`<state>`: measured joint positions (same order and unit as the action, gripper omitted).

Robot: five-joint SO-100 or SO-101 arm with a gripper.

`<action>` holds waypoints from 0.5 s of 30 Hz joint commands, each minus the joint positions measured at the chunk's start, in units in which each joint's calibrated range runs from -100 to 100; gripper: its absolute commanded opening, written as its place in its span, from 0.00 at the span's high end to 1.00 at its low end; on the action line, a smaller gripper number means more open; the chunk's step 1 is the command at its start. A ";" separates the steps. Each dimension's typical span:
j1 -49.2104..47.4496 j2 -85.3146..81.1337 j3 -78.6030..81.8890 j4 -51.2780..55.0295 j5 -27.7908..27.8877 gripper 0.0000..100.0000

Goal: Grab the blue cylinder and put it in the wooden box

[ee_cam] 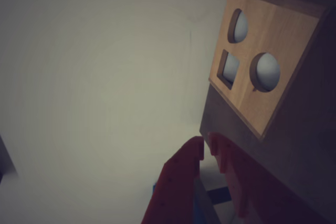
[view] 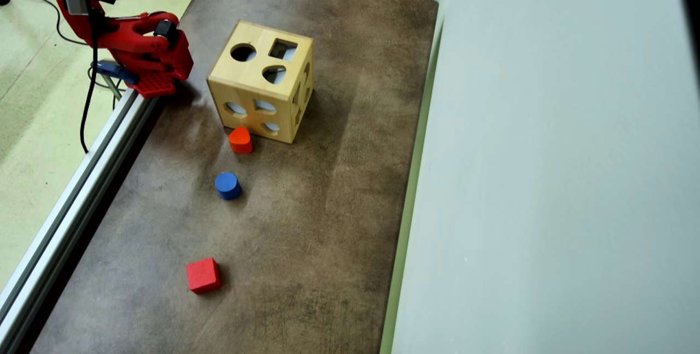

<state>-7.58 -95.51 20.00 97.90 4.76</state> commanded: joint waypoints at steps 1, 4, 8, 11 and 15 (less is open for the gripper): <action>-0.14 0.26 -0.05 -0.15 0.24 0.97; -0.14 0.26 -0.05 -0.15 0.20 0.97; -0.14 0.26 -0.14 -0.15 0.00 0.97; -0.14 0.26 -0.14 -0.15 0.20 0.97; -0.14 0.26 -0.14 -0.15 0.15 0.97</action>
<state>-7.58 -95.51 20.00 97.90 4.76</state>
